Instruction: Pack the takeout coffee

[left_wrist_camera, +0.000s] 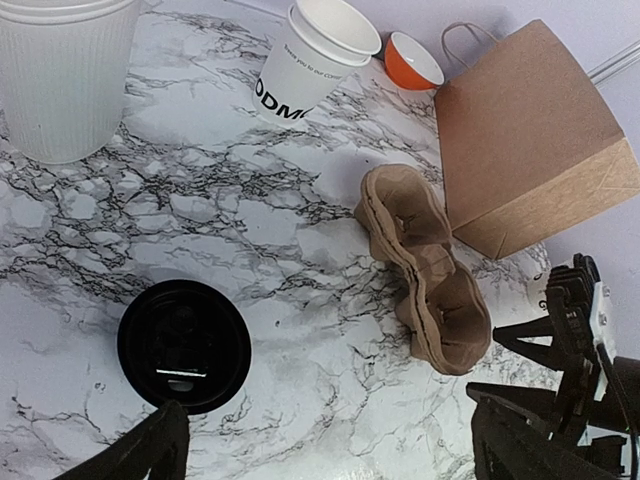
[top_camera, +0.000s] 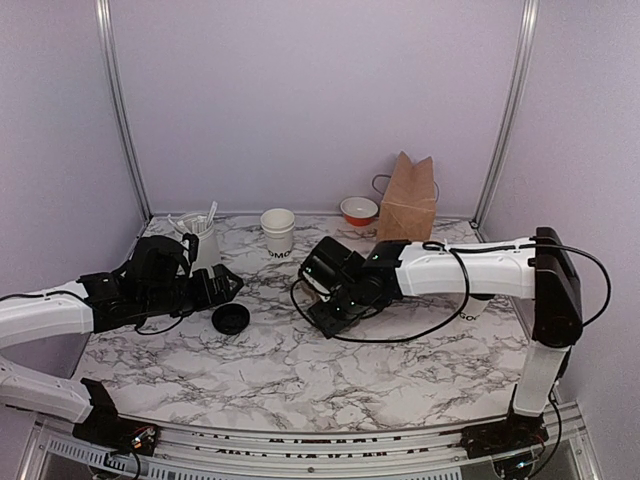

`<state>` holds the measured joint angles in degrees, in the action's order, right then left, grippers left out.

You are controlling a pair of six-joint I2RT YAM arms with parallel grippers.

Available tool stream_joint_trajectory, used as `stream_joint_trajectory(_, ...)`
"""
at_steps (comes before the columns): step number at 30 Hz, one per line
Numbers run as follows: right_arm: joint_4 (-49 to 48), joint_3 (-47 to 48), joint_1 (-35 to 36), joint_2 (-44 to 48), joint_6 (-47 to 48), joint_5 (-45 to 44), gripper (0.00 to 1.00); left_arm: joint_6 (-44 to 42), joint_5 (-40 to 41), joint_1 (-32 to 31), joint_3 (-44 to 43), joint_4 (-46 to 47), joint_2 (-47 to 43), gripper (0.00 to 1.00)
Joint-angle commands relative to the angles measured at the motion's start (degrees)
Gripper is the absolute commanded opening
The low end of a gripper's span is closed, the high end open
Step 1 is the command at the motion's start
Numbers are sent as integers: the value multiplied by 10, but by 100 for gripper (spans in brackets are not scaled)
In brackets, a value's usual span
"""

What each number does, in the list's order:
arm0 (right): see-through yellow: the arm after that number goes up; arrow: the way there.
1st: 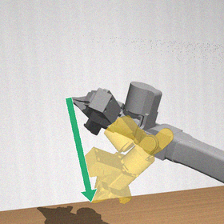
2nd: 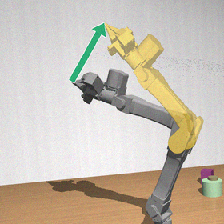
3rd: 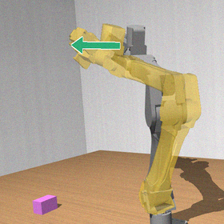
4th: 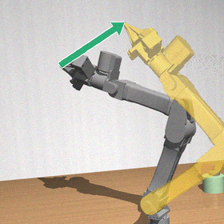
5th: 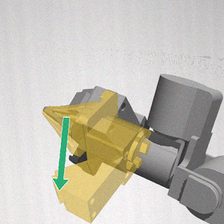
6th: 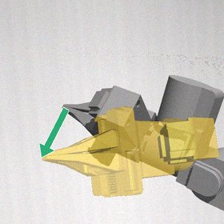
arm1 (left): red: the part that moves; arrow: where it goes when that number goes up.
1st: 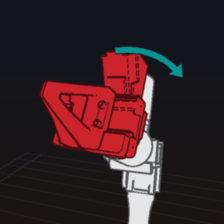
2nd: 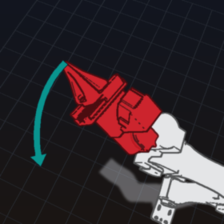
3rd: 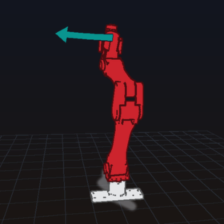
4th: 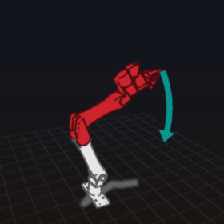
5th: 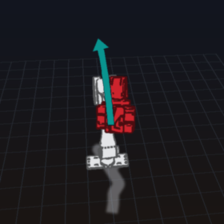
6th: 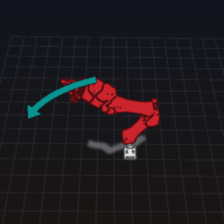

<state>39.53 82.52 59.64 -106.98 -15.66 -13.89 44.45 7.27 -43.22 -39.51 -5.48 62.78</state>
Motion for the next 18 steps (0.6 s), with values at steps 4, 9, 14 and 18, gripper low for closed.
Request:
stream_joint_trajectory(4, 6, 20, 14, -34, 71, -18, 54, -1, -11, 2, 4, 11, 6, 99)
stream_joint_trajectory(9, 3, 31, 14, -54, 88, -18, 47, 1, -8, 2, 9, 7, -1, 99)
stream_joint_trajectory(14, 10, 50, 14, -70, 88, -28, 41, 1, -6, 3, 12, 5, -5, 99)
stream_joint_trajectory(18, 8, 56, 14, -70, 88, -33, 37, 0, -6, 3, 13, 5, -7, 99)
